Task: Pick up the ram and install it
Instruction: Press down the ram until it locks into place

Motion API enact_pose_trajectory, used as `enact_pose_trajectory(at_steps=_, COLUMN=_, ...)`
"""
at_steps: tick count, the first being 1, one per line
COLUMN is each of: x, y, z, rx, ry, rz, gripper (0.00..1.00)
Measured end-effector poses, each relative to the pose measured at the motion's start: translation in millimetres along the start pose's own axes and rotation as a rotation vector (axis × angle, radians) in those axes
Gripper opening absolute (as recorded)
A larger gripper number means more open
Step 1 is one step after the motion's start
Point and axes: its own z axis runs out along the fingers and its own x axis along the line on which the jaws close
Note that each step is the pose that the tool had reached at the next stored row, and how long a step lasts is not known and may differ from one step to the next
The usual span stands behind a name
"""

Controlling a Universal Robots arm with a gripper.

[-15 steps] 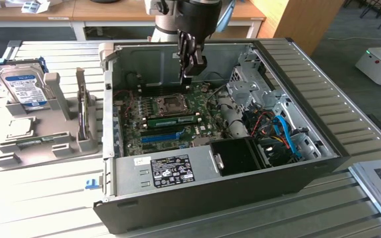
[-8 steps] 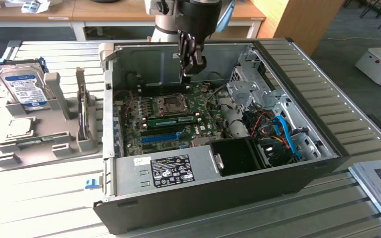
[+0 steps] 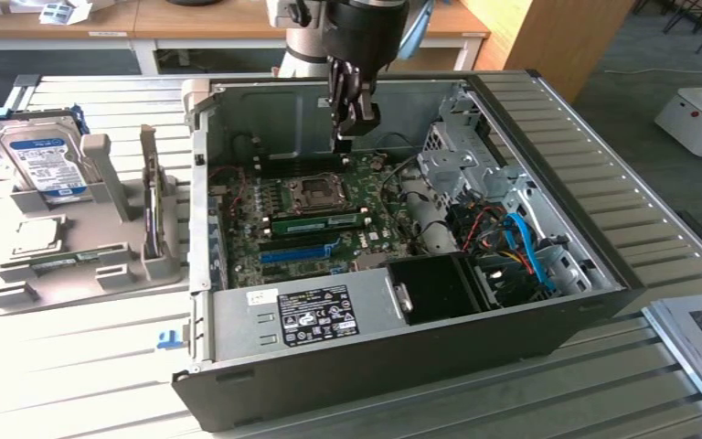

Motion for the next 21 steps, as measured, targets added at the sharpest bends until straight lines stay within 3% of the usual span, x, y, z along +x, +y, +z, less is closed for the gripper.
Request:
enact_pose_trajectory(at_steps=9, x=0.0, y=-1.2, z=-0.1, rx=0.0005, ry=0.0001, rz=0.000, gripper=0.10)
enact_pose_trajectory(at_steps=21, x=-0.1, y=-13.8, z=-0.4, rx=0.0045, ry=-0.0020, rz=0.000, gripper=0.10)
